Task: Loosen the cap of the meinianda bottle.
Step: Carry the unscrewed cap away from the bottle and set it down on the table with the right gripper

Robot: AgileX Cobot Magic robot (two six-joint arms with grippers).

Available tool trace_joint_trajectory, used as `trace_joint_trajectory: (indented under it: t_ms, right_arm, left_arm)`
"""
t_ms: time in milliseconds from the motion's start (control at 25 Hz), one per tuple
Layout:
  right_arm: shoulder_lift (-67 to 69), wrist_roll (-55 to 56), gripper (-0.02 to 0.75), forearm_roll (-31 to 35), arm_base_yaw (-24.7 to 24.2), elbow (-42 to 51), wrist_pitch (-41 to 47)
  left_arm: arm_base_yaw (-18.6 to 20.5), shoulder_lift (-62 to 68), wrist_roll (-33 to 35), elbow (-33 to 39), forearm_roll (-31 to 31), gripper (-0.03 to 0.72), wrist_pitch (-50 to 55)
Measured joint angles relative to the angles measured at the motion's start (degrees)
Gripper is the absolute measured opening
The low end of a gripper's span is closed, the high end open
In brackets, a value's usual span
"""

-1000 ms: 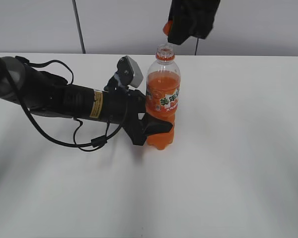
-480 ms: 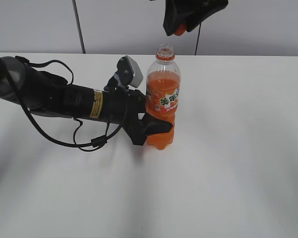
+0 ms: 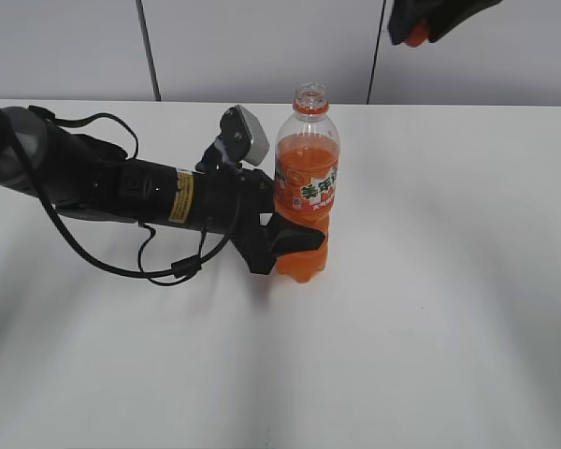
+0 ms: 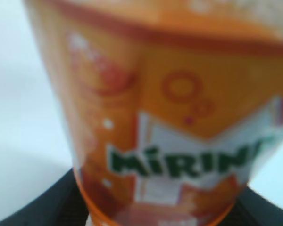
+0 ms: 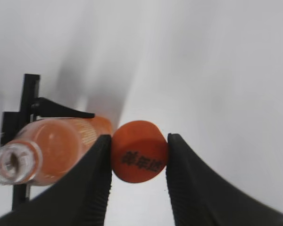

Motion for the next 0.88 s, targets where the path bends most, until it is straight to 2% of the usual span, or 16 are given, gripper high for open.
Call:
trace_joint_trajectory:
  t_ms: [480,680,880]
  right_arm:
    - [0.0,-4.3,0.269,-1.8,-19.3,0.0,0.0]
    - [0.0,-4.5,0.269,-4.1,-24.2,3.9,-0.2]
    - [0.0,-5.7,0.269,-3.9,-25.3,14.5,-8.5]
  left_arm:
    - [0.0,0.0,0.0,0.0,0.0,0.414,0.0]
    - [0.0,0.0,0.0,0.0,0.0,0.423,0.0]
    - [0.0,0.0,0.0,0.0,0.0,0.41,0.0]
